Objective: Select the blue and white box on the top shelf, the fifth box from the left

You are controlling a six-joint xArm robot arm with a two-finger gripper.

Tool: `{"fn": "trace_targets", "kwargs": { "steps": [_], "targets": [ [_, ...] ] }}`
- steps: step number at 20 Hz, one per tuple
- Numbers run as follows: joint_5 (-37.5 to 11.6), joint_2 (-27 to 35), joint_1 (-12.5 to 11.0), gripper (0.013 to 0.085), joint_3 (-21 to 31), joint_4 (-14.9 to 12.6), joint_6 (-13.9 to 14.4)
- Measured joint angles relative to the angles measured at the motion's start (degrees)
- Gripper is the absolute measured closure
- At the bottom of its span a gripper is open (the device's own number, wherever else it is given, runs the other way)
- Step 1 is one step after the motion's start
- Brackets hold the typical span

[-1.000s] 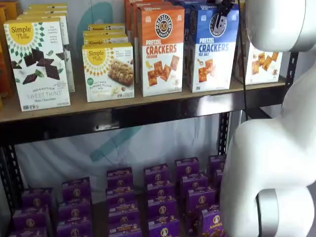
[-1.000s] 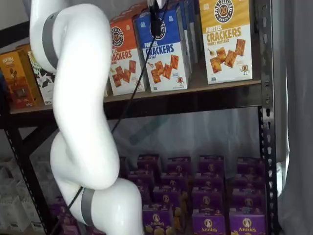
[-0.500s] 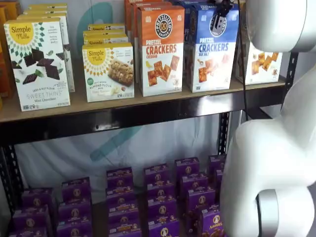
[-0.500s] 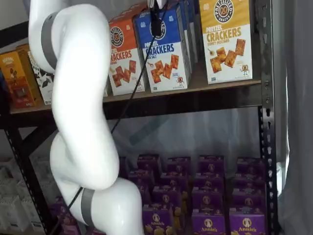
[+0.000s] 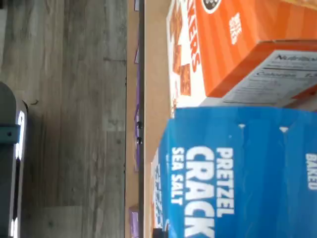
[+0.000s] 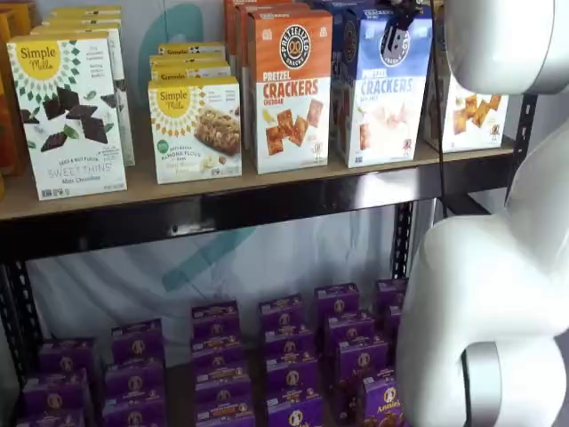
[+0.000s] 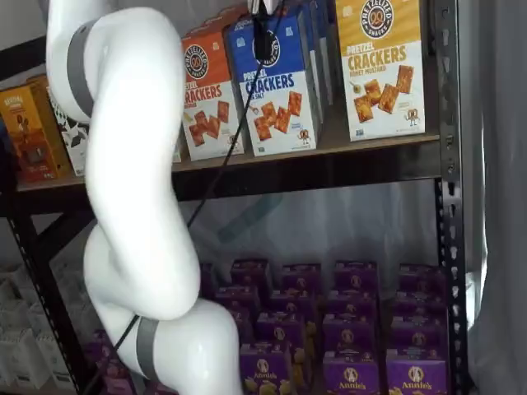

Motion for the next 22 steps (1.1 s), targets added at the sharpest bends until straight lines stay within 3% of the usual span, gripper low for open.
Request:
{"fn": "trace_targets", "kwargs": {
  "steps": [12, 22],
  "targets": [
    [5.57, -6.49, -2.06, 0.0410, 3.74, 1.91, -0.50],
    [7.79, -15.16, -3.95, 0.0410, 11.74, 0.15, -2.84]
  ]
}}
